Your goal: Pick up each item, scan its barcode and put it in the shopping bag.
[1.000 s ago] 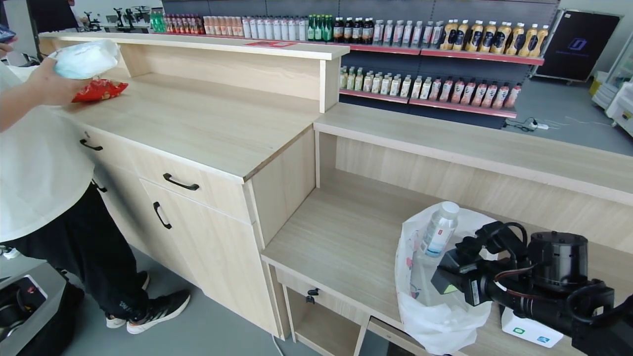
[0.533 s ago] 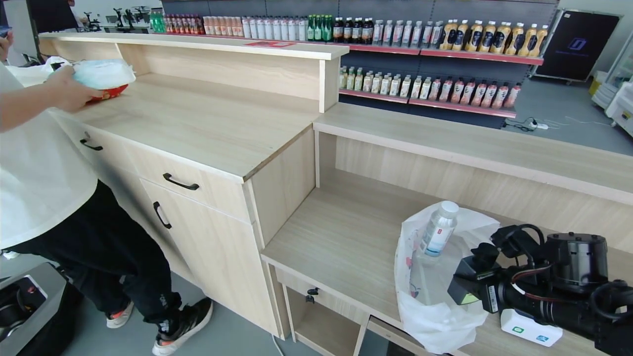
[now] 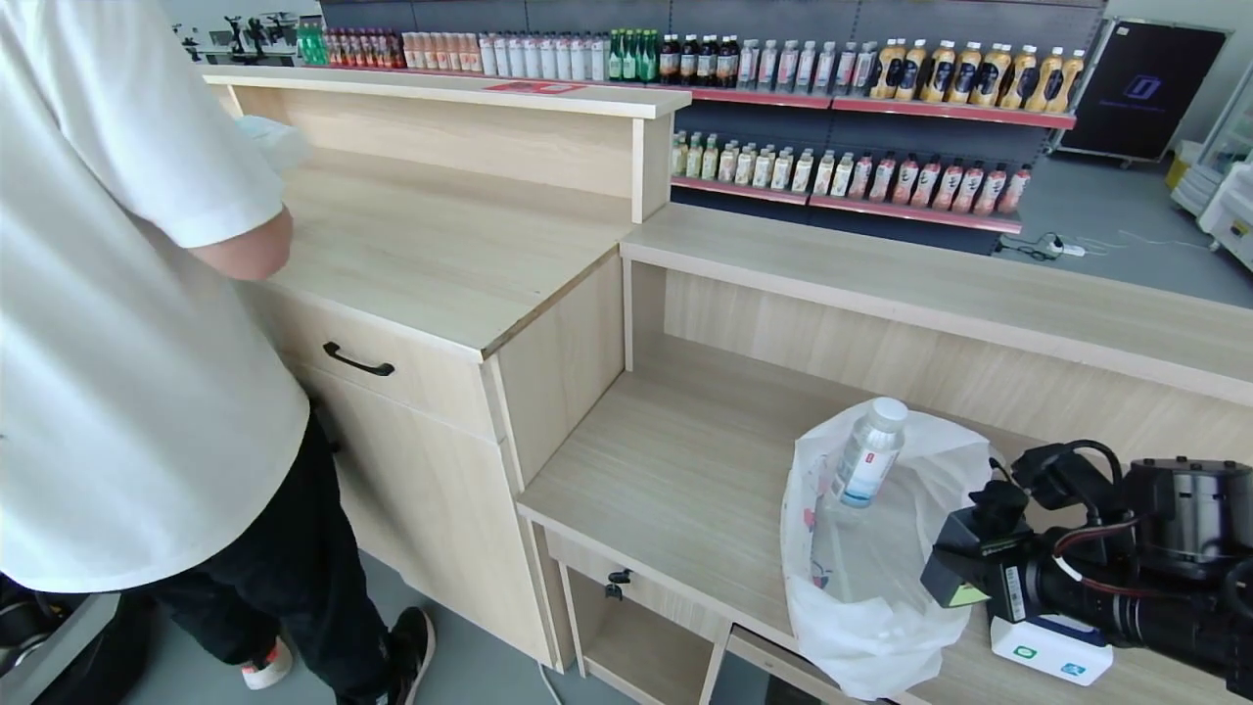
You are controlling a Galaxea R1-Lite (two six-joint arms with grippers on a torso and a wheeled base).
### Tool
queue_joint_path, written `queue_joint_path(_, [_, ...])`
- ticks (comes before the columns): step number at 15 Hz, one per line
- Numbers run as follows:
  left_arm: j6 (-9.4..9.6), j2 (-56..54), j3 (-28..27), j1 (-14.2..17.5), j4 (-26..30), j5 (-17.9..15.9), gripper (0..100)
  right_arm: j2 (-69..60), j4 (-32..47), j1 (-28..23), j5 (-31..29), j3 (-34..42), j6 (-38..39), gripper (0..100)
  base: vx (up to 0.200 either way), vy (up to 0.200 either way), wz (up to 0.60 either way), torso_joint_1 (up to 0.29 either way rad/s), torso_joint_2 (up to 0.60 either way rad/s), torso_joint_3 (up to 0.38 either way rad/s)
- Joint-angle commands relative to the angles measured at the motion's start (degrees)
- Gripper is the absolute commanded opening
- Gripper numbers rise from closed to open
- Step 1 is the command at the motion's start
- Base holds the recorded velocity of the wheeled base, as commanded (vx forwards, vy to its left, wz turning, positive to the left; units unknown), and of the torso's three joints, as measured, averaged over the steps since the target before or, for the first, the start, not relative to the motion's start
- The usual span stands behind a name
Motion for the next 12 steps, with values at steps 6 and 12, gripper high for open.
queue_joint_path(6, [-0.01,0.1,0.0,0.0,0.0,0.0,100,0.1,0.5,-1.5,3.4,-0.4,-0.3,0,0.000,0.000,0.00,0.000,0.00,0.000])
queue_joint_path(12, [-0.01,0.1,0.0,0.0,0.0,0.0,100,-5.2,4.0,-6.5,6.2,-0.4,-1.7,0,0.000,0.000,0.00,0.000,0.00,0.000])
